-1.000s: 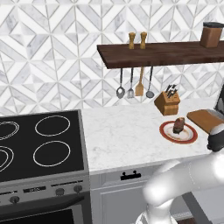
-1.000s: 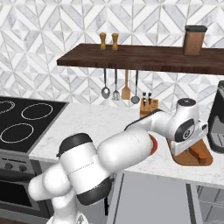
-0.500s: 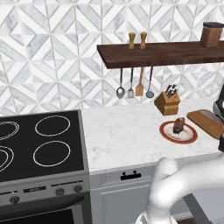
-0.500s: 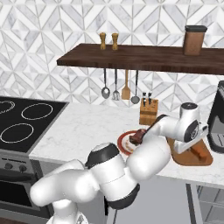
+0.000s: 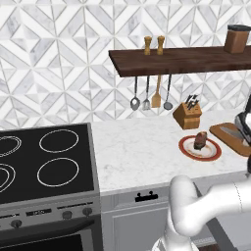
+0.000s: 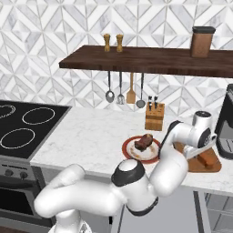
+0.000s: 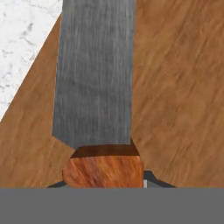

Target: Pick up the knife from the drawer and place it on the cutting board. Then place the meat from the plate to the cutting board.

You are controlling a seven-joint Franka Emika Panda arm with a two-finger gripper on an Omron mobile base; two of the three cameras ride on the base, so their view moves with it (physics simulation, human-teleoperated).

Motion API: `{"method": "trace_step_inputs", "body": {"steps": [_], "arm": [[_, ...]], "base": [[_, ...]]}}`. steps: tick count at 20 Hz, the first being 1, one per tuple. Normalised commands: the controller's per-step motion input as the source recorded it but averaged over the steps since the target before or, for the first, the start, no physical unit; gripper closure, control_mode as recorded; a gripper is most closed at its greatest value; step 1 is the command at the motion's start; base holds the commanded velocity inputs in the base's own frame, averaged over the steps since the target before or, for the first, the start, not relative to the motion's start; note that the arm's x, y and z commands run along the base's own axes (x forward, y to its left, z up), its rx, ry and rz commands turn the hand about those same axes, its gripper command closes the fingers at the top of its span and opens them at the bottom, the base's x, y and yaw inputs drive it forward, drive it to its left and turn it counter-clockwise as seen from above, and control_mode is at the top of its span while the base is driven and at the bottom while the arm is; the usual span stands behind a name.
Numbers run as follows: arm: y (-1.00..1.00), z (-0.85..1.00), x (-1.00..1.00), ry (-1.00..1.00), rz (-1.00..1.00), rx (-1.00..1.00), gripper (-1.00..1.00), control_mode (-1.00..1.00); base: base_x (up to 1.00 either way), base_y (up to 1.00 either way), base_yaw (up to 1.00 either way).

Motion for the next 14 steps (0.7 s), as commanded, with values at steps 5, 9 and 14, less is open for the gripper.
{"method": "trace_step_inputs", "body": {"steps": [5,9,14], "arm": [[0.0,-0.74,0.31,0.0,0.0,0.02,1.0,-1.0],[0.0,-0.67,0.28,-0.08,0.0,0.0,-1.0,-1.0],[0.13,0.15,-0.41,-0.1,0.0,0.01,-1.0,-1.0]], "base": [[0.0,0.0,0.0],[0.0,0.0,0.0],[0.0,0.0,0.0]]}}
